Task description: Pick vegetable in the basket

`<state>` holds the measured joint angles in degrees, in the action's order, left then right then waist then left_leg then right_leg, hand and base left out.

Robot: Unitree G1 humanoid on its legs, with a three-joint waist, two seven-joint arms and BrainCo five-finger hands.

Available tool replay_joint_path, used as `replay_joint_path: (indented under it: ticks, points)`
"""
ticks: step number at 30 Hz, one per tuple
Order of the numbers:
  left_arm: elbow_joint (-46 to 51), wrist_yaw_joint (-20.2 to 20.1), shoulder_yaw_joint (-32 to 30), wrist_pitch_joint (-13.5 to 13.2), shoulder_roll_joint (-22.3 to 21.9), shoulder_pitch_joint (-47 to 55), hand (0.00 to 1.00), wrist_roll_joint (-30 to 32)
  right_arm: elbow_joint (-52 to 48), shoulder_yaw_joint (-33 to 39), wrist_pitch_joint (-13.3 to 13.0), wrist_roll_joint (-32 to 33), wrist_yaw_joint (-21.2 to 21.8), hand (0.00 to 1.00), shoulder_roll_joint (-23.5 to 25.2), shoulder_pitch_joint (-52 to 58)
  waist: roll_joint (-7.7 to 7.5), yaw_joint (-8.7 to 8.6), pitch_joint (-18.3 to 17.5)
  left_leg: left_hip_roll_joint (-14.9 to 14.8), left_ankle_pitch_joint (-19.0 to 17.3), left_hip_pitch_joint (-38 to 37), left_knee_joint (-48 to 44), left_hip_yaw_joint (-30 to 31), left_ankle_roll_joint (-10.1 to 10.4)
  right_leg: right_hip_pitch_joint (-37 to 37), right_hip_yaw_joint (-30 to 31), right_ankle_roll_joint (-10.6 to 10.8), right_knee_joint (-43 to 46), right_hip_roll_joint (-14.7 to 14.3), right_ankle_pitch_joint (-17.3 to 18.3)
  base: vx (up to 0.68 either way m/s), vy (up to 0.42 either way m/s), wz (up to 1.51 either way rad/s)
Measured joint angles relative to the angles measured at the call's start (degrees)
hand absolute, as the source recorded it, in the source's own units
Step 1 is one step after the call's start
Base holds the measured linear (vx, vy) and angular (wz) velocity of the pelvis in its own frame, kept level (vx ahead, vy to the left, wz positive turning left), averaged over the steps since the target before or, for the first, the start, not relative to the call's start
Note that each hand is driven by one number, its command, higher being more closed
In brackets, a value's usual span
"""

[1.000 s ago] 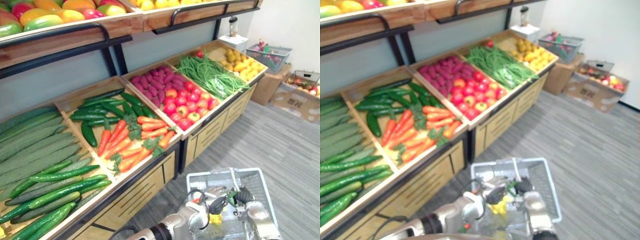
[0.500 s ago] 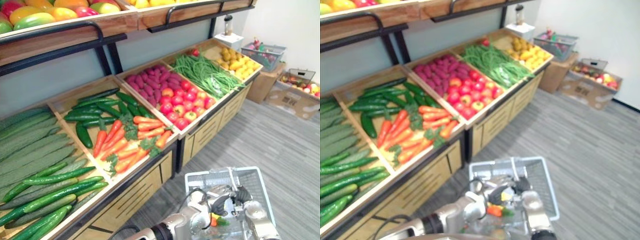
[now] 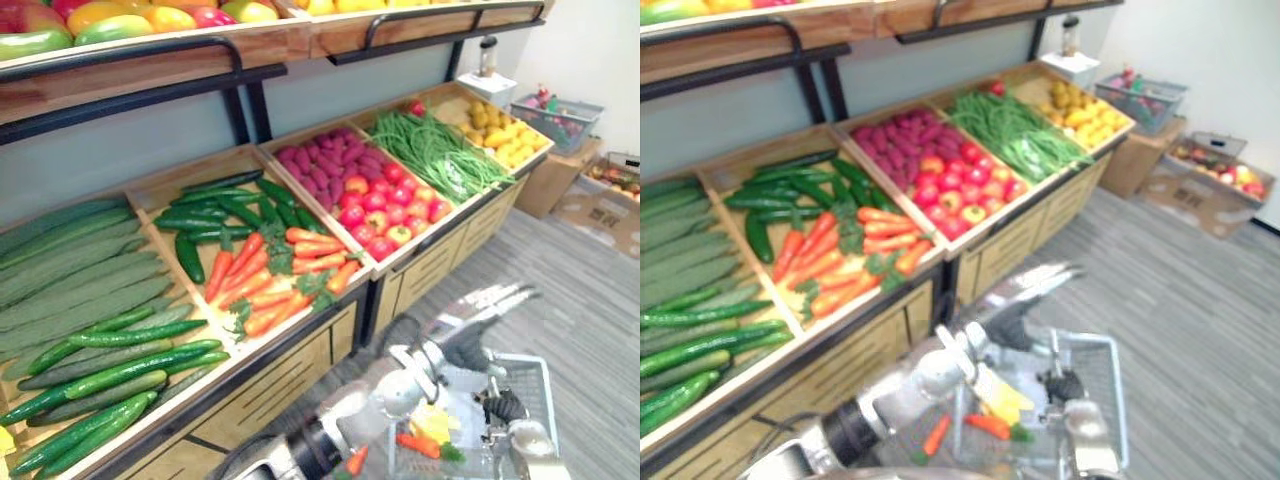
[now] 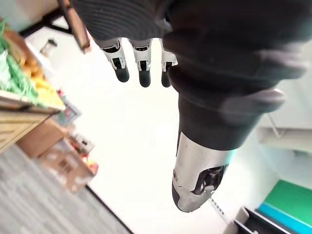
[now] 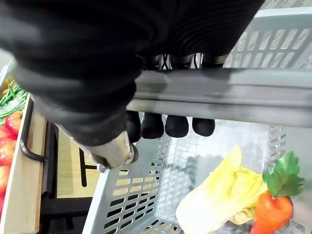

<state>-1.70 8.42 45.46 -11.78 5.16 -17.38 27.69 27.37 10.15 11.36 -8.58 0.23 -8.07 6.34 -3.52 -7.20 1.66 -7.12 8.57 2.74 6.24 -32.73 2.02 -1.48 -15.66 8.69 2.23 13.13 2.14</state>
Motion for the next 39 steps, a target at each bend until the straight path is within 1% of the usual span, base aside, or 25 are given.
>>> replay_joint_path:
  ticks: [1,3,4,5,6,7,8,9,10,12,13,14,15,16,17,19,21,22,23,25,26,27,30,36,39]
  points:
    - [1.71,0.25,-1.67,-0.31,2.33,1.79,0.0,-0.07,0.63,0.53,-0.44,-0.01,-0.02,1.0,0.0,0.02,0.19,-0.04,-0.05,-0.01,0.05,0.13,0.0,0.22,-0.02,-0.04,-0.27,-0.01,-0.03,-0.05,0.0,0.03,-0.069,0.12]
    - [4.42,1.19,-8.11,-1.03,7.04,9.75,0.0,-0.37,2.44,0.84,-1.53,-0.01,-0.51,1.0,-0.14,0.14,0.44,0.09,-0.11,-0.11,0.06,0.08,0.0,0.53,-0.03,-0.4,-0.66,-0.02,-0.16,-0.2,-0.01,0.04,-0.059,0.08]
    - [4.44,1.72,-9.85,-1.19,7.69,11.75,0.0,-0.46,2.91,0.88,-1.8,-0.01,-0.7,1.0,-0.14,0.22,0.42,0.12,-0.1,-0.13,0.07,0.07,0.0,0.71,-0.04,-0.61,-0.89,-0.02,-0.2,-0.24,-0.01,0.04,-0.053,0.16]
    - [4.43,2.99,-13.16,-1.32,8.63,15.66,0.0,-0.47,3.59,0.91,-2.29,0.0,-1.22,1.0,-0.14,0.61,0.38,0.28,-0.07,-0.11,0.08,0.08,0.0,1.24,-0.05,-0.96,-1.3,-0.1,-0.29,-0.31,0.04,0.03,-0.042,0.16]
    - [4.3,3.69,-14.8,-1.4,8.91,17.39,0.0,-0.45,4.2,1.0,-2.75,0.0,-1.51,1.0,-0.13,0.71,0.37,0.5,-0.05,-0.1,0.09,0.08,0.0,1.49,-0.08,-1.13,-1.49,-0.24,-0.32,-0.36,0.14,0.04,-0.051,0.23]
    - [2.74,5.96,-18.17,-2.12,8.96,20.37,0.0,-0.18,5.41,1.19,-3.45,-0.01,-2.56,1.0,-0.06,0.88,0.37,1.14,0.26,0.02,-0.02,-0.16,0.0,2.13,0.08,-1.86,-2.49,-0.44,-0.34,-0.35,0.59,0.04,-0.047,0.25]
    - [-0.59,8.79,-21.91,-2.64,8.48,22.87,0.0,0.18,6.51,1.37,-3.98,0.01,-3.37,1.0,0.07,0.97,0.38,1.47,0.25,0.08,-0.04,-0.18,0.0,2.71,0.1,-2.21,-2.99,-0.4,-0.22,-0.34,1.11,0.03,-0.046,0.25]
    - [-2.75,11.17,-23.53,-2.68,8.45,23.92,0.0,0.8,7.05,1.36,-4.44,0.02,-4.02,1.0,0.14,0.96,0.45,1.63,0.29,0.1,-0.04,-0.17,-0.01,3.01,0.1,-2.31,-3.26,-0.48,-0.22,-0.34,1.42,0.03,-0.05,0.28]
    - [-8.09,15.68,-28.22,-2.66,7.95,26.45,0.0,2.08,7.8,1.51,-5.15,0.02,-5.32,1.0,0.33,1.18,0.64,2.26,0.47,0.16,-0.06,-0.24,0.0,3.68,0.14,-2.86,-4.05,-0.5,-0.19,-0.36,1.9,0.03,-0.041,0.2]
    - [-12.5,19.82,-32.18,-2.71,7.26,28.9,0.0,2.39,8.87,1.86,-6.57,0.12,-6.11,1.0,0.34,1.65,0.68,2.99,0.49,0.38,-0.17,-0.47,0.0,3.88,0.29,-3.34,-4.38,-0.48,-0.2,-0.39,2.21,0.05,-0.035,0.15]
    - [-16.38,22.9,-35.24,-2.72,6.81,30.85,0.0,2.41,9.79,2.07,-7.12,0.15,-6.81,1.0,0.36,1.73,0.66,3.16,0.55,0.47,-0.29,-0.87,-0.01,4.4,0.42,-4.11,-4.95,-0.48,-0.22,-0.36,2.59,0.08,-0.047,0.22]
    - [-20.53,25.1,-38.2,-2.58,6.16,32.11,0.0,2.38,10.33,3.08,-7.98,0.15,-7.44,1.0,0.79,1.95,0.66,3.18,0.55,0.52,-0.36,-1.07,0.0,5.03,0.51,-4.78,-5.75,-0.54,-0.19,-0.31,2.95,0.08,-0.052,0.26]
    - [-22.33,25.81,-39.45,-2.45,5.96,32.64,0.0,2.38,10.48,3.52,-8.32,0.15,-7.66,1.0,1.04,2.08,0.66,3.25,0.55,0.54,-0.37,-1.07,0.0,5.28,0.53,-4.93,-6.01,-0.59,-0.14,-0.32,3.11,0.05,-0.039,0.19]
    - [-24.88,27.38,-40.79,-1.91,5.78,33.34,0.0,2.39,10.92,3.66,-8.88,0.15,-8.07,1.0,1.33,2.1,0.65,3.55,0.55,0.57,-0.41,-1.1,0.0,5.33,0.59,-4.99,-6.12,-0.67,-0.1,-0.4,3.24,0.05,-0.03,0.06]
    - [-28.64,28.06,-41.7,-1.27,5.69,33.65,0.0,2.4,11.48,3.76,-9.64,0.15,-8.59,1.0,1.59,2.26,0.66,4.26,0.55,0.53,-0.47,-1.13,-0.01,5.32,0.68,-5.07,-6.12,-0.69,-0.12,-0.54,3.24,0.07,-0.038,0.04]
    - [-33.4,27.26,-42.04,0.44,5.53,34.13,0.0,2.49,11.96,4.8,-10.19,0.15,-8.76,1.0,2.3,2.25,0.68,4.43,0.7,0.56,-0.63,-1.59,-0.01,5.62,0.9,-5.85,-6.39,-0.86,-0.19,-0.63,3.35,0.07,-0.039,0.03]
    - [-39.15,24.67,-42.99,1.85,4.27,35.11,0.0,4.37,12.28,5.33,-10.55,0.14,-8.91,1.0,2.7,2.16,0.73,4.42,0.88,0.6,-0.87,-2.36,0.0,5.56,1.19,-6.54,-6.42,-1.07,-0.15,-0.61,3.84,0.06,-0.03,-0.02]
    - [-40.89,24.22,-43.23,2.36,3.87,35.05,0.0,4.94,12.57,5.4,-10.58,0.14,-9.0,1.0,2.7,2.01,0.73,4.42,1.12,0.59,-0.87,-2.58,-0.01,5.55,1.2,-6.74,-6.42,-0.97,-0.13,-0.61,3.95,0.05,-0.035,-0.01]
    - [-42.57,23.23,-44.92,3.71,3.25,34.7,0.0,5.0,13.31,5.65,-10.58,0.13,-9.2,1.0,2.78,1.59,0.76,4.43,1.57,0.45,-1.03,-2.87,0.0,5.52,1.43,-7.0,-6.42,-0.97,-0.07,-0.73,4.13,0.04,-0.032,-0.02]
    - [-46.4,22.19,-46.39,5.44,3.08,33.86,0.0,5.08,13.92,5.94,-10.58,0.13,-9.51,1.0,2.79,1.13,1.04,4.45,1.71,0.28,-1.04,-3.1,0.0,5.41,1.45,-7.16,-6.34,-1.16,-0.07,-0.92,4.35,0.03,-0.032,-0.04]
    - [-48.12,20.56,-47.23,7.03,2.34,33.7,0.0,5.1,13.96,6.51,-10.58,0.07,-9.52,1.0,2.92,0.86,1.19,4.35,1.87,0.24,-1.1,-3.33,0.0,5.27,1.52,-7.27,-6.19,-1.33,-0.02,-0.95,4.5,0.04,-0.023,-0.06]
    - [-49.35,19.24,-48.37,8.55,1.76,33.33,0.0,5.08,14.02,7.47,-10.56,0.07,-9.54,1.0,3.23,0.81,1.36,4.36,2.09,0.21,-1.19,-3.67,0.0,5.19,1.64,-7.57,-6.12,-1.37,-0.02,-0.98,4.54,0.04,-0.015,-0.05]
    - [-49.98,17.38,-49.23,10.61,1.28,33.28,0.0,5.1,14.07,7.98,-10.45,0.05,-9.67,1.0,3.99,0.78,1.49,4.35,2.49,0.04,-1.38,-3.98,0.0,5.09,1.9,-7.79,-6.03,-1.49,0.02,-1.15,4.65,0.03,-0.014,-0.03]
    - [-49.96,16.28,-49.23,11.56,1.04,32.93,0.0,5.0,15.93,8.06,-10.41,0.14,-10.1,1.0,4.83,0.43,1.41,4.43,2.72,0.03,-1.68,-4.18,-0.02,4.9,2.27,-7.8,-5.88,-1.92,0.15,-1.15,4.91,0.01,-0.001,0.0]
    - [-49.82,16.32,-49.25,12.14,1.07,32.27,0.0,4.85,15.85,10.46,-10.41,0.24,-11.53,1.0,5.55,0.21,1.03,4.48,3.65,0.76,-2.87,-5.09,-0.39,4.33,1.96,-7.61,-5.76,-1.98,2.1,0.34,5.64,0.02,0.031,-0.04]
